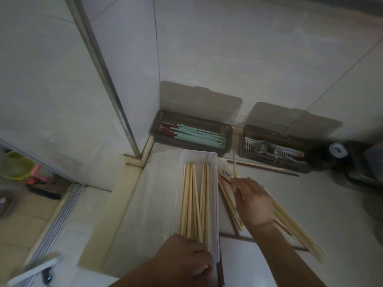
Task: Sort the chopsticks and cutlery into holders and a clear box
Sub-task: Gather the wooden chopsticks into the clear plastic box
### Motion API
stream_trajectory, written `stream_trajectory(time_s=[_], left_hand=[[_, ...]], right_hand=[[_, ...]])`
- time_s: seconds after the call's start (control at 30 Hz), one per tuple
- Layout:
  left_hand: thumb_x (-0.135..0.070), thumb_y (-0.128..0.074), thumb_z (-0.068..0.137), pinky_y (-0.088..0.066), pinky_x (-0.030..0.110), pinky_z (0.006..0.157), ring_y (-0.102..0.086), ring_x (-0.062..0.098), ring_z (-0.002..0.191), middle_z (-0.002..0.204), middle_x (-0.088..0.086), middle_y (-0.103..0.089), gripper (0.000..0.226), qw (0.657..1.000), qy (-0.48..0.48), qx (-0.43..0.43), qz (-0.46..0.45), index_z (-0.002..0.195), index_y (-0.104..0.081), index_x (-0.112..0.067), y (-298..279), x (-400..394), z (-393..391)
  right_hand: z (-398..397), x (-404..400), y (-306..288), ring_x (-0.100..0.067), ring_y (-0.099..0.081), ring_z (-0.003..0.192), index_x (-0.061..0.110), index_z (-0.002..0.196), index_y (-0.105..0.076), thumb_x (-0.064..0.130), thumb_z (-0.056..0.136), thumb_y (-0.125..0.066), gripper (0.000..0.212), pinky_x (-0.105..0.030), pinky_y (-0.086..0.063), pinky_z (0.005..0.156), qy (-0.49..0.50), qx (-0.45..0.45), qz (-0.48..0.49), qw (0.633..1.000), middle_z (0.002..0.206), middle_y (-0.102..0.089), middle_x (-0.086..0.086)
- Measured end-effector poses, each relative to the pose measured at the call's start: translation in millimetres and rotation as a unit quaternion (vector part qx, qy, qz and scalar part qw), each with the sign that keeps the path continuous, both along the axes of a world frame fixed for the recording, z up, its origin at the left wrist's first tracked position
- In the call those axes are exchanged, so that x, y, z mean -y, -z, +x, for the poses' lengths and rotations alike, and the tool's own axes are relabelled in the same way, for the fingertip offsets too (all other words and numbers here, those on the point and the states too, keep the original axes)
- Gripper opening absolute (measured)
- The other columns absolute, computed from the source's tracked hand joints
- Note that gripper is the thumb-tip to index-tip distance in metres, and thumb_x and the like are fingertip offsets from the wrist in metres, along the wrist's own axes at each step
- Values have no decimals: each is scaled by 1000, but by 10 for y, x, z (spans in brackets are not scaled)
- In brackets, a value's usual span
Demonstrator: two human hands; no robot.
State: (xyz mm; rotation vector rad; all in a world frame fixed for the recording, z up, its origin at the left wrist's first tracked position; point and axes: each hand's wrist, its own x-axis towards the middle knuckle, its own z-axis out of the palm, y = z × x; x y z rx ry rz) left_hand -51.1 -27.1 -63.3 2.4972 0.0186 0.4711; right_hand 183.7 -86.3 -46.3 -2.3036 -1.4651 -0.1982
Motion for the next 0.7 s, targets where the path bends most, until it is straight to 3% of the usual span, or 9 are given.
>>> stream_trajectory(time_s=[0.13,0.23,0.33,0.4,0.5,0.6,0.7], left_hand=[[-36,-63,93,-43,25,51,-51,6,57,68,-8,-56,19,1000,-21,14,-4,76,-63,-28,-4,23,-12],[-34,-66,90,-43,23,49,-51,5,56,66,-8,-56,16,999,-23,26,-17,75,-64,-28,-28,18,-4],[-29,-72,81,-43,24,47,-49,6,54,64,-7,-53,15,999,-22,26,-17,72,-61,-27,-7,20,2],[-29,-72,79,-42,25,46,-48,8,54,65,-6,-53,15,999,-24,24,-11,71,-59,-26,2,34,-1],[-27,-72,78,-40,24,45,-44,9,53,63,-6,-49,17,999,-32,35,-18,68,-58,-25,-12,33,-8],[-25,-73,76,-37,24,45,-38,10,51,62,-5,-44,20,998,-26,42,-27,67,-55,-24,-18,21,-15],[-25,-73,74,-37,23,46,-40,8,52,62,-6,-47,17,999,-27,27,-36,69,-57,-24,-33,26,-14]], right_hand=[[-306,574,-147,-25,-63,81,15,95,-69,6,85,-63,15,-34,-50,70,-25,31,185,982,88,-70,-8],[-603,789,-193,-25,-61,82,19,95,-61,20,93,-52,10,-33,-47,72,-102,50,229,967,89,-67,-6],[-782,764,-100,-25,-59,87,24,95,-59,26,96,-43,16,-35,-48,73,-161,54,160,972,87,-70,-1],[-839,658,-33,-24,-57,92,25,97,-57,22,91,-48,12,-36,-46,77,-158,48,105,981,91,-69,1],[-883,537,80,-22,-52,102,29,104,-58,28,79,-53,26,-41,-42,87,-154,22,-2,988,102,-63,9],[-852,521,130,-17,-52,105,34,110,-60,44,91,-39,30,-46,-42,93,-160,-10,-98,982,109,-61,15],[-790,506,40,-13,-54,103,30,106,-64,44,98,-34,34,-37,-43,93,-185,-62,-58,979,110,-62,13]])
